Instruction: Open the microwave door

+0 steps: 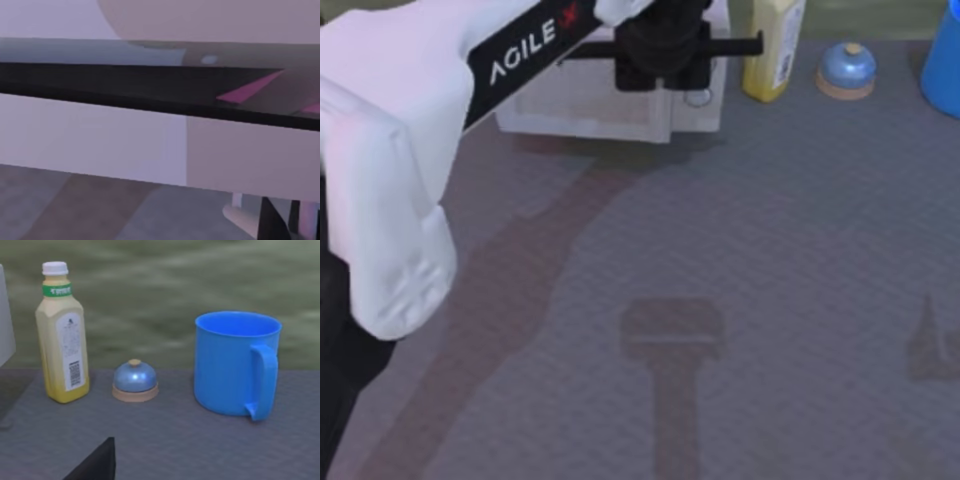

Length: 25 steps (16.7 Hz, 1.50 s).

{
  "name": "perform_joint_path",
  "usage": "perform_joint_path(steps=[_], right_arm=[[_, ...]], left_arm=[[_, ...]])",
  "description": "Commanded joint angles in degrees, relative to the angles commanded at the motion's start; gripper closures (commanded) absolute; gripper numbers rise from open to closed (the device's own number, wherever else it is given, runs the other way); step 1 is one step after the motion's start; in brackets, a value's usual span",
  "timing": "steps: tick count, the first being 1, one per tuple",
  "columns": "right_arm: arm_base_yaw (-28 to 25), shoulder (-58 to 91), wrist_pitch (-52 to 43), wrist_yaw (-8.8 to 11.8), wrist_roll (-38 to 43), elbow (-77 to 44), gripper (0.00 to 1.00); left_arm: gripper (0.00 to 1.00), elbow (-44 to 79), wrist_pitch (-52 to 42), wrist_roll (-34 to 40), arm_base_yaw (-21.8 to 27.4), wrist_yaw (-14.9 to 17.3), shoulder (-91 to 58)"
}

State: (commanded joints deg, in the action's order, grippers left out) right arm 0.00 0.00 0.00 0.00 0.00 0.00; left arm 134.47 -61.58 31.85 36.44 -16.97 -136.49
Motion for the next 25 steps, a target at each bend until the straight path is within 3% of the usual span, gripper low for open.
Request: perform_joint_path(steps=[6,25], right_arm=[[0.0,0.0,0.0,0.0,0.0,0.0,0.00],[0.0,0.0,0.0,0.0,0.0,0.0,0.00]], left_arm=[[1.00,-10.4,5.2,-4.0,-0.4,1.7,5.5],[1.00,-10.7,5.3,-4.1,-0.4,1.8,5.6]])
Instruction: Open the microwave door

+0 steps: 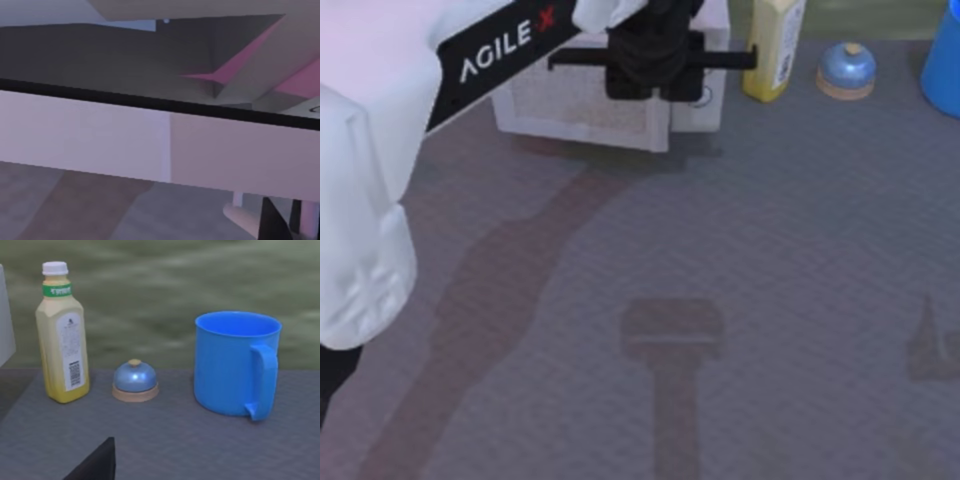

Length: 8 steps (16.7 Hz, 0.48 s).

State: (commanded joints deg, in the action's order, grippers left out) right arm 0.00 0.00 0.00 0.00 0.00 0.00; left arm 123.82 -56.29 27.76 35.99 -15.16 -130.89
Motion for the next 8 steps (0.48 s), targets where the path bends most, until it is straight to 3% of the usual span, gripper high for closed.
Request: perform_joint_path(steps=[8], right_arm=[[0.0,0.0,0.0,0.0,0.0,0.0,0.00]], left_arm=[[1.00,-0.1,0.3,0.1,0.4,0.3,0.1]])
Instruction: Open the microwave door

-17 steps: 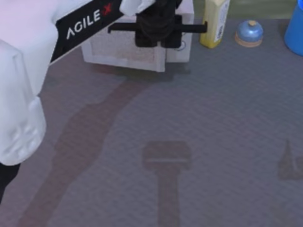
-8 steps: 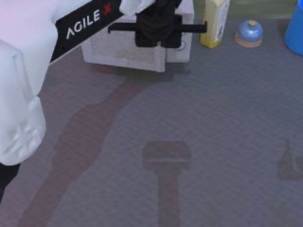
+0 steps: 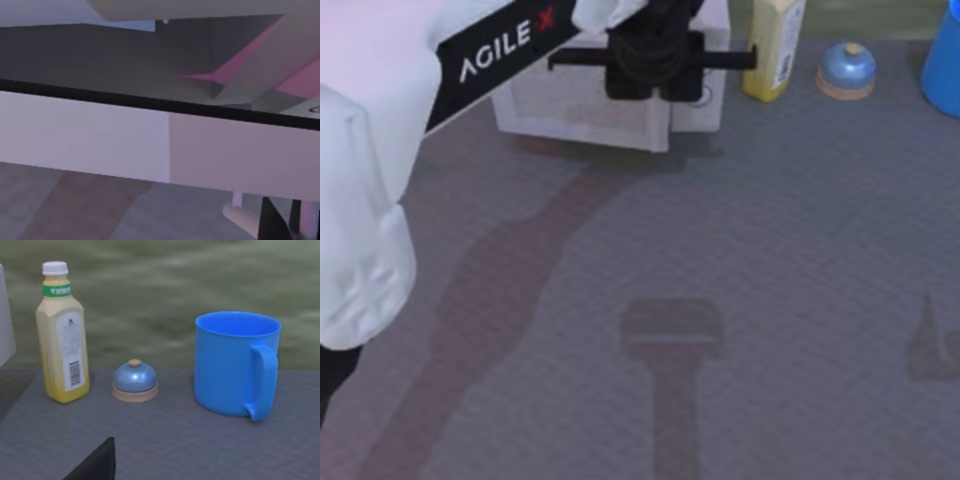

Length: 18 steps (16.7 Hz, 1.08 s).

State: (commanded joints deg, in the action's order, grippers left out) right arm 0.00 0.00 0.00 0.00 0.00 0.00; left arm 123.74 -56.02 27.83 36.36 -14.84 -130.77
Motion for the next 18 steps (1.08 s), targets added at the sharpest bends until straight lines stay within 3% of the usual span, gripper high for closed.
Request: perform_joint_path(steps=[7,18], right_arm=[[0.0,0.0,0.0,0.0,0.0,0.0,0.00],[0.0,0.0,0.0,0.0,0.0,0.0,0.00]], left_arm=[[1.00,-9.6,4.9,-5.1,-0.9,2.1,5.7],[1.00,-9.9,5.0,-5.3,-0.9,2.2,5.8]])
